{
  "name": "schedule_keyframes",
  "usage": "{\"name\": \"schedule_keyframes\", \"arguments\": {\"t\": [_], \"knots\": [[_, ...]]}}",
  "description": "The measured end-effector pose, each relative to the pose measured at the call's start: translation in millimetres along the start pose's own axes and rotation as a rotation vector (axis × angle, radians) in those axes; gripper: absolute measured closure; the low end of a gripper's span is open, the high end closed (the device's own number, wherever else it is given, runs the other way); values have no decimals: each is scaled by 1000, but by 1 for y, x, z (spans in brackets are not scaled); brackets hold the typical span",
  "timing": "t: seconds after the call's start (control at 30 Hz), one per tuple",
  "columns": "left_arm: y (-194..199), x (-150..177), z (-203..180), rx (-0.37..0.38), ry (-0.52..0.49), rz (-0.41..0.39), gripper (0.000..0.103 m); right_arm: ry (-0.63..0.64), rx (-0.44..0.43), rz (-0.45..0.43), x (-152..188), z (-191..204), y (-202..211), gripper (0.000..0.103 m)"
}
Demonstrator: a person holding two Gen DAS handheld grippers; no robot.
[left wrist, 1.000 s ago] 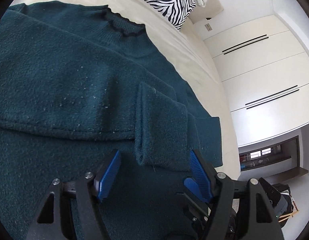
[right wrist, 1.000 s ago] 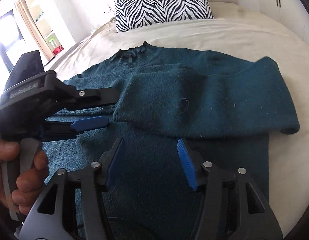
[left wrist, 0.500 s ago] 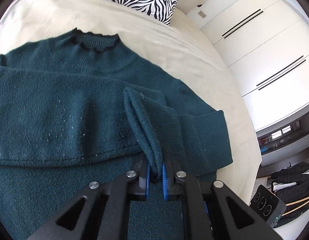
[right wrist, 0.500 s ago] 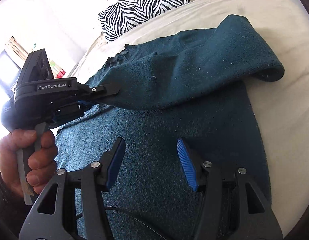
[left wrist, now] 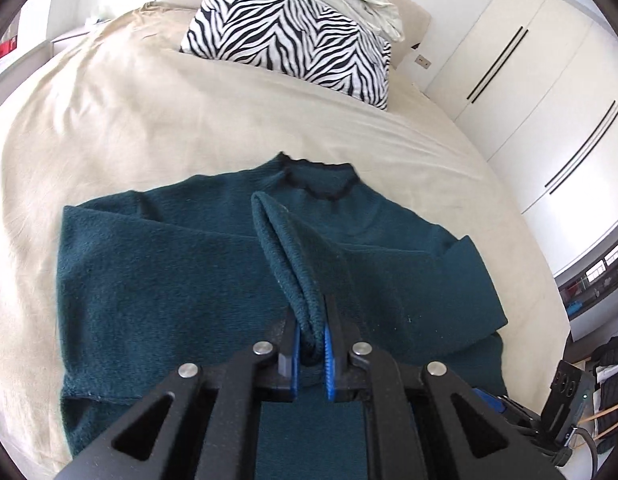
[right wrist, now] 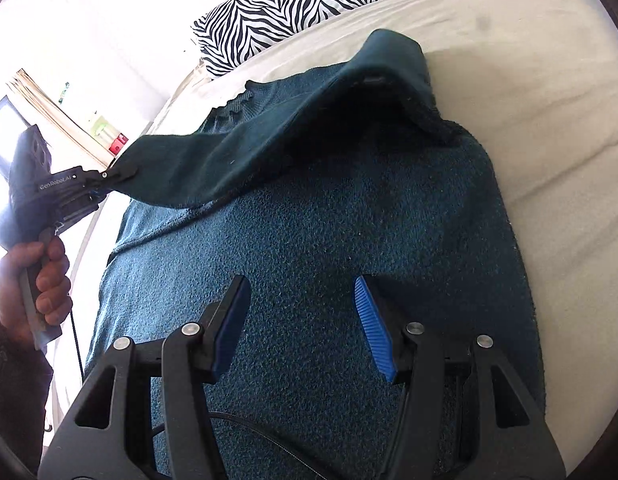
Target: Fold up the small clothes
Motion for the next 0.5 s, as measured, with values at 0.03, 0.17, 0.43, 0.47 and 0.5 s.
{"name": "schedule_keyframes", "arguments": {"t": [0.03,0.17,0.43,0.47,0.5], "knots": [[-2,2,10,-8,12,4,93,3,3,1,0,0,-1,50],[-10,9,32,-30,34,3,93,4,12,10,-1,0,0,50],[-21,25,41,-31,49,-8,93,-219,-85,-7,-43,-4,-4,50],[-20,26,42,-27,57,-12,93,-265,-111,-14,-51,-4,-8,46],[-19,26,42,-25,59,-18,93,-312,-129,-23,-59,-7,-13,44]]}}
Point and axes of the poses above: each gripper's, at about its wrist camera, not at the fingertips, and y roughly against the way its jaws point, z to its left, x to its underside, the point moved 9 cm from there along -y, roughly the way its jaws point, and after that the axes turned 8 degrees about -z, right-handed, at the moved point
